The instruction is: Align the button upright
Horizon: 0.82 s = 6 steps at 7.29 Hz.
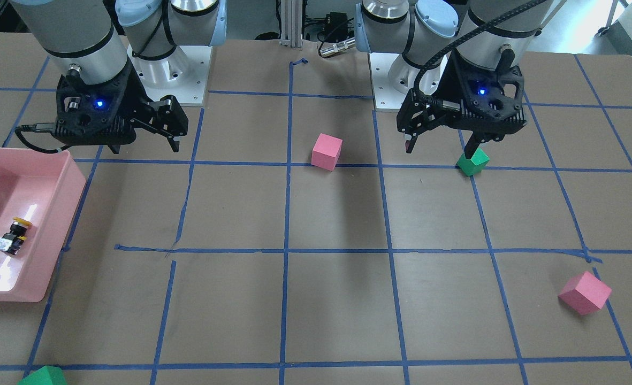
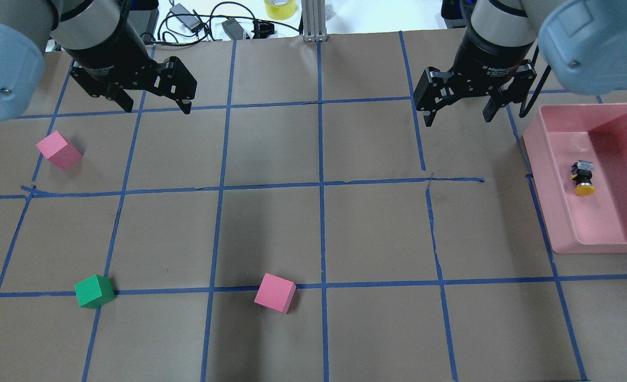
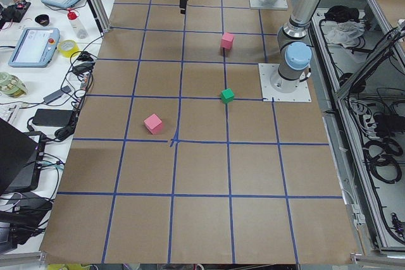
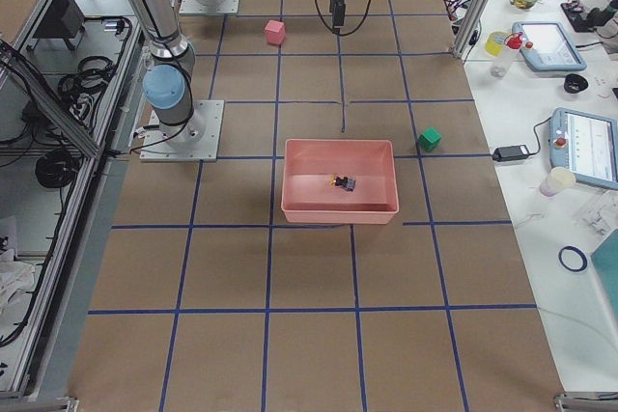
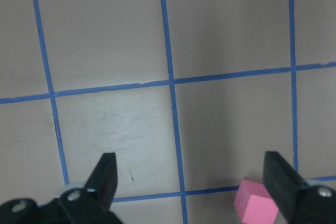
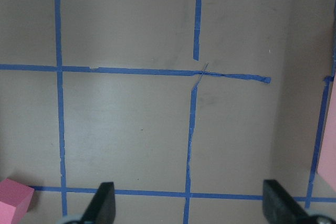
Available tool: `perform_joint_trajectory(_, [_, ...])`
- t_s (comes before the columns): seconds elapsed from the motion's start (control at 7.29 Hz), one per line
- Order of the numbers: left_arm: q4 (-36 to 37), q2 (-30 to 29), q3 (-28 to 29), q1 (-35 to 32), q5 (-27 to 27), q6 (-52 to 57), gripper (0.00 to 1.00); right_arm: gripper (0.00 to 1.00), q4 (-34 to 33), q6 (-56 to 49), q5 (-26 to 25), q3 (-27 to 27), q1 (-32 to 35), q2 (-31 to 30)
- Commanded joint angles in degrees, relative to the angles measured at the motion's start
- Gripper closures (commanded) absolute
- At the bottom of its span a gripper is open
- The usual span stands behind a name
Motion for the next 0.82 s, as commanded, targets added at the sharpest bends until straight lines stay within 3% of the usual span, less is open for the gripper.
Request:
perform_joint_trajectory(0.0, [0.0, -0.1, 0.0, -0.1, -0.1, 0.0, 0.00, 0.00, -0.2, -0.1, 0.1, 0.3, 0.0, 0.0])
perform_joint_trajectory(0.69, [0.0, -0.1, 0.0, 0.0, 0.0, 0.1, 0.00, 0.00, -0.1, -1.5, 0.5, 0.8, -0.5, 0.6])
